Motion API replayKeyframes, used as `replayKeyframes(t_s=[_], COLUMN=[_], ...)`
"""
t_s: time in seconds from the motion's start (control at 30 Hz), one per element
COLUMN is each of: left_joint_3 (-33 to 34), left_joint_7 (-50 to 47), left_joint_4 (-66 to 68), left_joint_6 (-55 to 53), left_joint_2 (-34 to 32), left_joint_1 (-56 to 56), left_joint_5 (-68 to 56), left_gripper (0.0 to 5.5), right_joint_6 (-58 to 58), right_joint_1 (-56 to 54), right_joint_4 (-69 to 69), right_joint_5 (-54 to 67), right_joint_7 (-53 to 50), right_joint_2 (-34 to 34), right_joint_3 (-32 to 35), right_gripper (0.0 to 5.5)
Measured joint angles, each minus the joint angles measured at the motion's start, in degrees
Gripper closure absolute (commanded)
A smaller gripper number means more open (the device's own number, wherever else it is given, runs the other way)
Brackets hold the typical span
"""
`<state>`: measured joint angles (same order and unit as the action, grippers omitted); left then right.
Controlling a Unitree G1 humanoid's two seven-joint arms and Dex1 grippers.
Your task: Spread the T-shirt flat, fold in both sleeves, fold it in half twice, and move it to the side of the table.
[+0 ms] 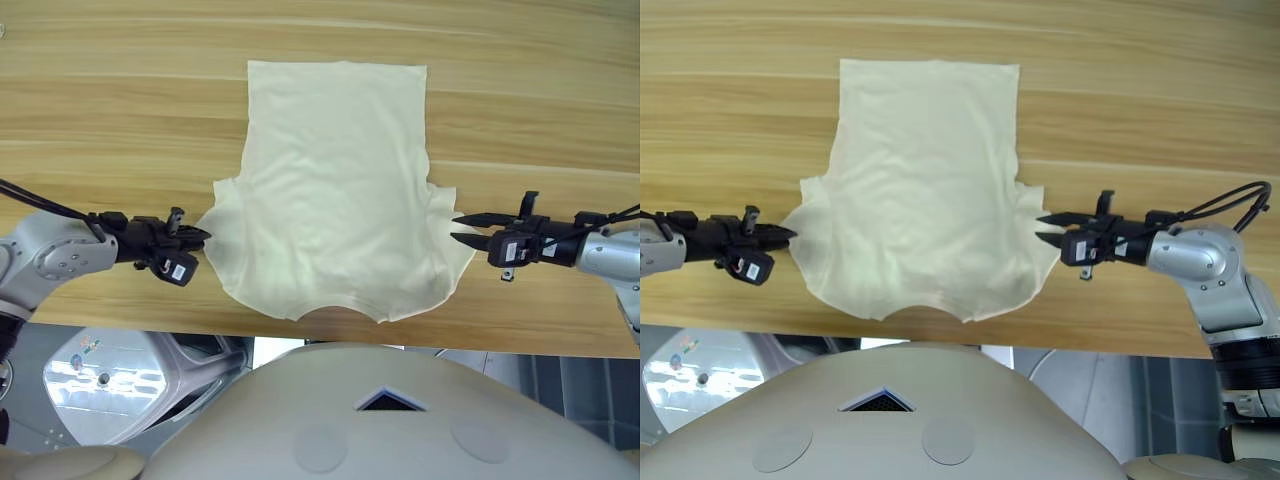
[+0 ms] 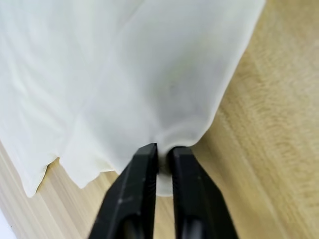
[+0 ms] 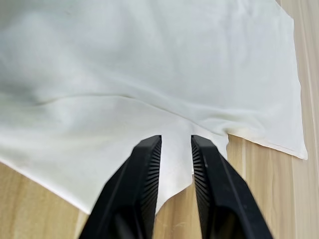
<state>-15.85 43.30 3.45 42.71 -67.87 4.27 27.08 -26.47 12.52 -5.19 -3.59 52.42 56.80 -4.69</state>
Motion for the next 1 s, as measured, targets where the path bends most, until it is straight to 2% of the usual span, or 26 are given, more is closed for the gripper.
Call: replayKeyframes(t_s=[0.23,0.5,1.0], left_joint_3=[0.2,5.7,4.9], left_joint_7=[-1.3,-2.6,-2.9], left_joint_4=[1.7,1.8,1.2], left_joint_6=[1.0,1.0,4.9], left_joint_2=[0.6,-2.3,-0.9], left_joint_1=[-0.5,0.5,2.3], left_joint_5=[0.9,0.0,0.3], left_gripper=[5.48,5.48,5.48], right_joint_6=[-0.1,-0.1,-0.1], right_joint_1=[0.0,0.0,0.0], right_joint_4=[0.0,0.4,0.4], right_joint_5=[0.0,-0.3,-0.3], right_joint_7=[-0.1,-0.1,-0.1], right_joint_2=[-0.1,-0.9,-1.4], right_joint_3=[0.0,-0.4,-0.4], right_gripper=[4.39,4.39,4.39])
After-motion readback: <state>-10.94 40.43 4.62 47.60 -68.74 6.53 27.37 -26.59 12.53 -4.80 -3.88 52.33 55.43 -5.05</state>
